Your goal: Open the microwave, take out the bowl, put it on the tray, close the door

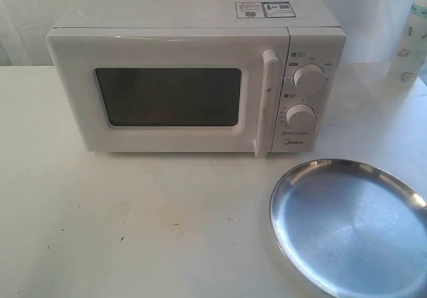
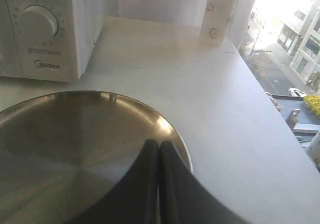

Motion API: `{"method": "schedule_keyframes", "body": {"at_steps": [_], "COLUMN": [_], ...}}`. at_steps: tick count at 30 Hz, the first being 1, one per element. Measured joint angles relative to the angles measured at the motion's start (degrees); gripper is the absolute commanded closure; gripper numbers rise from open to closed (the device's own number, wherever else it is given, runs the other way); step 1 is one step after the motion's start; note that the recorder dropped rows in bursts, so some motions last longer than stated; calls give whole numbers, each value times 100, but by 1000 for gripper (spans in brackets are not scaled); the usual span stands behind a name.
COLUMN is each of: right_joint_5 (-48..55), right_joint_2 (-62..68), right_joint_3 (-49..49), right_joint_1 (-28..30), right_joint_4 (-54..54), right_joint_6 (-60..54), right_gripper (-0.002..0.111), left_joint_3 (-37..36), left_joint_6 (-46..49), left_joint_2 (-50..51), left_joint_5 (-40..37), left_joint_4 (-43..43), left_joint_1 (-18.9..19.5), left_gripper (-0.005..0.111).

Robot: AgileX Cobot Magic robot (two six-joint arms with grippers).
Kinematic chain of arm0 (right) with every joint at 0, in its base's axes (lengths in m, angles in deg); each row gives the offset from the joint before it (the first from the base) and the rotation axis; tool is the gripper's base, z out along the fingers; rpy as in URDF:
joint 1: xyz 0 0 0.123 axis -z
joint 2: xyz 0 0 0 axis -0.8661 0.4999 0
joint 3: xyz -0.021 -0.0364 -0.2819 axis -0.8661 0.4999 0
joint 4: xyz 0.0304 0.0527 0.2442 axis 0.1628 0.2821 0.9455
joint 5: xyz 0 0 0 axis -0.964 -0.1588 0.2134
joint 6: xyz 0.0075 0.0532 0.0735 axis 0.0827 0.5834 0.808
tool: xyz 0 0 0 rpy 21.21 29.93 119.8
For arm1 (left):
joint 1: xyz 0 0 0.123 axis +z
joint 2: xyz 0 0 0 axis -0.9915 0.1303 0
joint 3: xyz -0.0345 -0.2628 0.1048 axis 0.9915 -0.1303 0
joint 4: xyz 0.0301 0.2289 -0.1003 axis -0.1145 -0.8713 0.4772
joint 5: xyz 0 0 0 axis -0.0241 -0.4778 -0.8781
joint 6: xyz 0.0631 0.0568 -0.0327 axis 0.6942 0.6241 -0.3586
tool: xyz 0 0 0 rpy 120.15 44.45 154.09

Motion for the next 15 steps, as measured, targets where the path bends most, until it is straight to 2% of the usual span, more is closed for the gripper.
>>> {"method": "schedule_keyframes", "body": {"at_steps": [6, 15], "right_joint_5": [0, 0], "right_joint_2": [0, 0], "right_joint_3": [0, 0], "right_joint_1": [-223, -221], "right_joint_4": [0, 0], "right_joint_6": [0, 0], "right_gripper": [108, 108], "left_joint_3": [0, 0], "left_joint_6": [0, 0], "left_joint_2": [0, 0], "left_joint_5": [0, 0], "left_joint_4": [0, 0], "left_joint_1": [0, 0], "left_gripper": [107, 107]}}
